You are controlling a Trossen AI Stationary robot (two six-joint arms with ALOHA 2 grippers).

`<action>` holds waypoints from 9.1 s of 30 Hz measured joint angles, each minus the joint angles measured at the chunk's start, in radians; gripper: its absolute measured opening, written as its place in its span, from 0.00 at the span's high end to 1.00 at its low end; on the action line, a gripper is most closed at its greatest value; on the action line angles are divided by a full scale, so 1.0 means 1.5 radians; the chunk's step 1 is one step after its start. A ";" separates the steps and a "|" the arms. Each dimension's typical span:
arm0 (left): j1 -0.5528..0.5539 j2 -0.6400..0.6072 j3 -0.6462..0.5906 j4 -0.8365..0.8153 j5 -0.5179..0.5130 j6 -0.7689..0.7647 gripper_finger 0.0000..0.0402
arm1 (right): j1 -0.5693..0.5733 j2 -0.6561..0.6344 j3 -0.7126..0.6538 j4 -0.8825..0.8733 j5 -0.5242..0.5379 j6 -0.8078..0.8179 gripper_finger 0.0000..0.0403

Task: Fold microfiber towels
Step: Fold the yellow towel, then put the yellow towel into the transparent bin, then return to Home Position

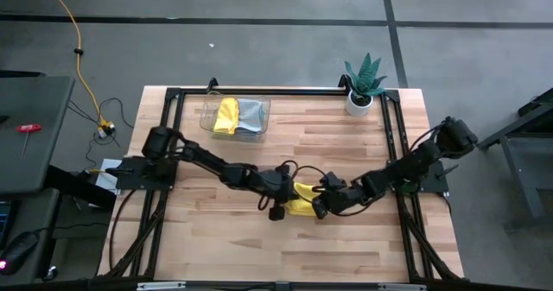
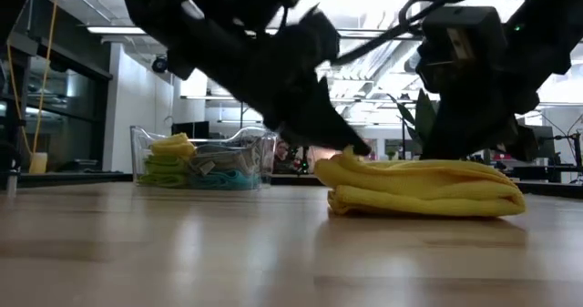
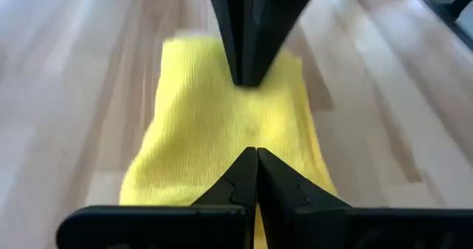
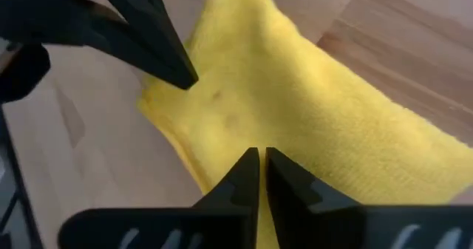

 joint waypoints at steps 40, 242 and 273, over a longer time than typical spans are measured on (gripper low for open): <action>0.020 -0.387 -0.110 -0.252 0.017 -0.037 1.00 | -0.129 -0.220 0.001 -0.139 -0.184 -0.158 0.84; -0.163 -1.042 -0.263 -0.172 -0.505 -0.056 1.00 | -0.503 0.377 0.712 -0.235 -0.100 -0.149 0.97; -0.141 -1.144 -0.264 -0.362 -0.426 -0.015 1.00 | -0.352 0.120 0.711 -0.441 -0.115 -0.552 1.00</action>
